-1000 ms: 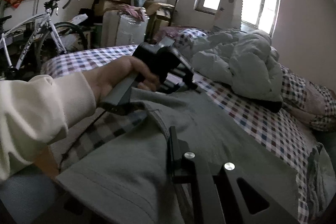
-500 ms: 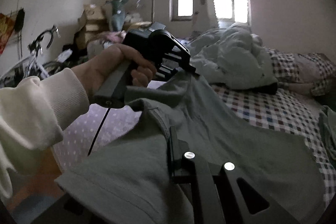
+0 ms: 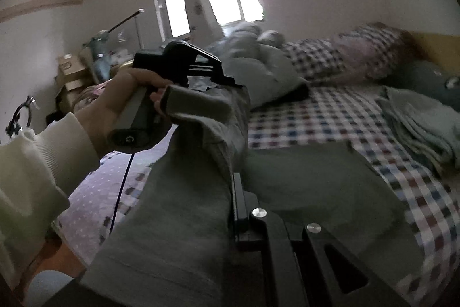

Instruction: Fold clothes

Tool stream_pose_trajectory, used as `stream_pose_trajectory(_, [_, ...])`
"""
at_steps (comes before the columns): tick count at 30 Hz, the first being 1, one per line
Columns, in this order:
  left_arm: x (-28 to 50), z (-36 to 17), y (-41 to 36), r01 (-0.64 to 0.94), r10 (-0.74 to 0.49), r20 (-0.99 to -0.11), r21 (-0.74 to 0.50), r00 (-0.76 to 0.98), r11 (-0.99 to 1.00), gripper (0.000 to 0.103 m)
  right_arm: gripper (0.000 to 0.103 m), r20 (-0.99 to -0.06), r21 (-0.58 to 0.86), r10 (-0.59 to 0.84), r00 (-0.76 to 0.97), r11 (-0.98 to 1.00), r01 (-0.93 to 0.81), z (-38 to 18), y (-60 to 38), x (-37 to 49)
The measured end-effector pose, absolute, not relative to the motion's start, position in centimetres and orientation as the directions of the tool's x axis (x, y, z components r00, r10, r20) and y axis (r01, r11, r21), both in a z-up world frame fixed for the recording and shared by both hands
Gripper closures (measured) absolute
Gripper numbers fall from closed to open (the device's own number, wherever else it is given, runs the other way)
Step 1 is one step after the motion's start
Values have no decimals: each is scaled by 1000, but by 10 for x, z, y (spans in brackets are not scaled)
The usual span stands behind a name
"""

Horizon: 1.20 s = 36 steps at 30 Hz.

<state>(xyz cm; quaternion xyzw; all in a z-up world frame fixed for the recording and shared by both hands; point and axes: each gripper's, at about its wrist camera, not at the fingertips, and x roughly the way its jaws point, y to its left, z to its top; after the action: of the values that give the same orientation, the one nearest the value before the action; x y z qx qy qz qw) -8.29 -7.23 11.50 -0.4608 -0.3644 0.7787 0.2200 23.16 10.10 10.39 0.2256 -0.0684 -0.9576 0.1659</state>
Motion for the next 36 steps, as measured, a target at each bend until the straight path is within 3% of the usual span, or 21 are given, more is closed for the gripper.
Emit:
stream_pose_trajectory(15, [-113, 96, 50, 14, 589, -665, -669, -460, -743, 94, 100, -448, 378, -303, -841, -917, 128, 79, 212, 223])
stream_pose_trajectory(21, [-132, 59, 100, 47, 528, -754, -589, -391, -807, 94, 100, -508, 460, -283, -814, -888, 22, 45, 248, 210])
stream_pose_trajectory(29, [-141, 35, 140, 51, 471, -809, -519, -353, -853, 92, 100, -536, 492, -280, -796, -870, -25, 27, 273, 209])
stream_pose_trajectory(32, [-146, 33, 147, 47, 473, -806, -520, -355, -853, 80, 98, -551, 505, -275, -787, -862, -52, 20, 283, 210])
stream_pose_trajectory(34, [-149, 33, 150, 41, 490, -793, -538, -362, -842, 57, 95, -563, 512, -253, -787, -854, -91, 17, 293, 212])
stream_pose_trajectory(36, [-149, 40, 151, 19, 521, -764, -569, -380, -822, 43, 93, -568, 523, -224, -792, -841, -138, 17, 306, 217])
